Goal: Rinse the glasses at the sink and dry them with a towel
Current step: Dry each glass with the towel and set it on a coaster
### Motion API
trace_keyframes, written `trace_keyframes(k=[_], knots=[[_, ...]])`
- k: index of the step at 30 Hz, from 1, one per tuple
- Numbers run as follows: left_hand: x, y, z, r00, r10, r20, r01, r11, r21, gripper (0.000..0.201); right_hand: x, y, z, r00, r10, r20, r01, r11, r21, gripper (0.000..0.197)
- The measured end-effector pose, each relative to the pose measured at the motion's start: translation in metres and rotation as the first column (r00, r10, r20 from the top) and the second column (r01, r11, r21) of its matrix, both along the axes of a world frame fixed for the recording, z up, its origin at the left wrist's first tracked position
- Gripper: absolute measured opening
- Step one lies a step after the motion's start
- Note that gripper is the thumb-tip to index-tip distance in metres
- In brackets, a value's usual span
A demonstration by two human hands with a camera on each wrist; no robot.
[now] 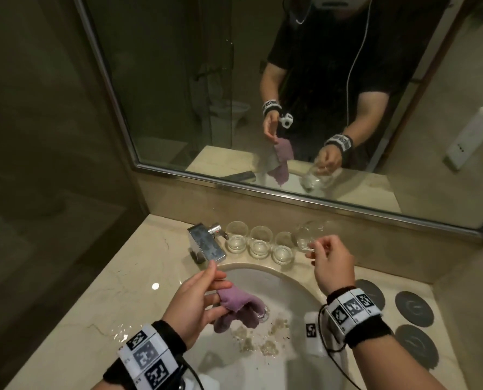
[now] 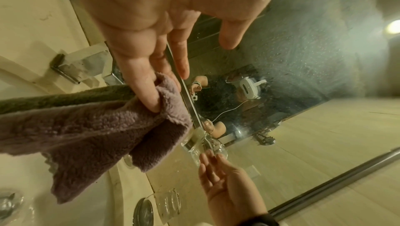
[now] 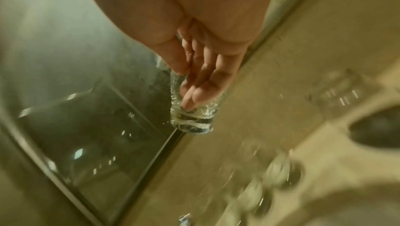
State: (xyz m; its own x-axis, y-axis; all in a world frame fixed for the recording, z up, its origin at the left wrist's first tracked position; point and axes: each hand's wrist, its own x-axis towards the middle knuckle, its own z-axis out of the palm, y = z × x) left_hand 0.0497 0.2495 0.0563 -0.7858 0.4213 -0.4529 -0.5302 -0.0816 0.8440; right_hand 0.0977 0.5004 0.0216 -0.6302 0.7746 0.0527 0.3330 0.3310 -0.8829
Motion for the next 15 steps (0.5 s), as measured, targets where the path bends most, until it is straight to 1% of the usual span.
trace_keyframes(k=[1,2,3,4,5,6,7,8,9,10,12,13,14,15], knots=[[-0.001,-0.001,0.001,1.000,-0.001,-0.002,0.001,1.000,-0.003,0.059,0.005,-0.009,0.002,0.995,-0.019,-0.096,0.002,0.984,-0.176,0.010],[-0.002,-0.003,0.001,1.000,-0.003,-0.009,0.003,1.000,-0.011,0.057,0.009,-0.018,0.002,0.983,-0.056,-0.174,-0.013,0.929,-0.369,0.011],[-0.002,-0.005,0.002,1.000,-0.011,-0.022,0.011,1.000,-0.025,0.055,0.014,-0.029,0.003,0.967,-0.102,-0.234,-0.045,0.834,-0.550,0.011],[-0.003,-0.007,0.003,0.999,-0.016,-0.033,0.015,0.999,-0.037,0.056,0.017,-0.040,0.001,0.950,-0.149,-0.274,-0.091,0.708,-0.700,0.012],[-0.002,-0.010,0.003,0.999,-0.024,-0.039,0.022,0.998,-0.051,0.058,0.021,-0.052,-0.001,0.933,-0.200,-0.298,-0.137,0.568,-0.812,0.013],[-0.001,-0.013,0.004,0.998,-0.035,-0.045,0.032,0.998,-0.063,0.060,0.022,-0.062,-0.004,0.918,-0.251,-0.307,-0.182,0.423,-0.888,0.014],[-0.001,-0.016,0.005,0.998,-0.047,-0.052,0.044,0.997,-0.071,0.060,0.024,-0.073,-0.007,0.904,-0.297,-0.307,-0.224,0.283,-0.933,0.015],[0.000,-0.021,0.005,0.996,-0.059,-0.062,0.054,0.995,-0.080,0.057,0.025,-0.084,-0.008,0.891,-0.336,-0.306,-0.265,0.163,-0.950,0.016],[0.001,-0.024,0.005,0.995,-0.065,-0.071,0.058,0.994,-0.091,0.053,0.027,-0.094,-0.008,0.876,-0.371,-0.306,-0.306,0.062,-0.950,0.016],[0.001,-0.030,0.005,0.994,-0.069,-0.081,0.060,0.993,-0.106,0.049,0.027,-0.104,-0.007,0.864,-0.394,-0.314,-0.347,-0.012,-0.938,0.015],[0.001,-0.038,0.004,0.993,-0.081,-0.091,0.068,0.987,-0.143,0.048,0.027,-0.119,-0.003,0.825,-0.429,-0.367,-0.446,-0.095,-0.890,0.006],[0.000,-0.042,0.005,0.992,-0.085,-0.098,0.069,0.985,-0.160,0.050,0.027,-0.126,0.001,0.790,-0.453,-0.414,-0.508,-0.105,-0.855,0.021],[-0.001,-0.046,0.005,0.991,-0.089,-0.105,0.070,0.982,-0.176,0.053,0.027,-0.131,0.003,0.747,-0.481,-0.459,-0.576,-0.124,-0.808,0.040],[-0.002,-0.050,0.006,0.989,-0.092,-0.112,0.070,0.980,-0.185,0.055,0.026,-0.133,0.006,0.703,-0.504,-0.502,-0.640,-0.140,-0.756,0.054]])
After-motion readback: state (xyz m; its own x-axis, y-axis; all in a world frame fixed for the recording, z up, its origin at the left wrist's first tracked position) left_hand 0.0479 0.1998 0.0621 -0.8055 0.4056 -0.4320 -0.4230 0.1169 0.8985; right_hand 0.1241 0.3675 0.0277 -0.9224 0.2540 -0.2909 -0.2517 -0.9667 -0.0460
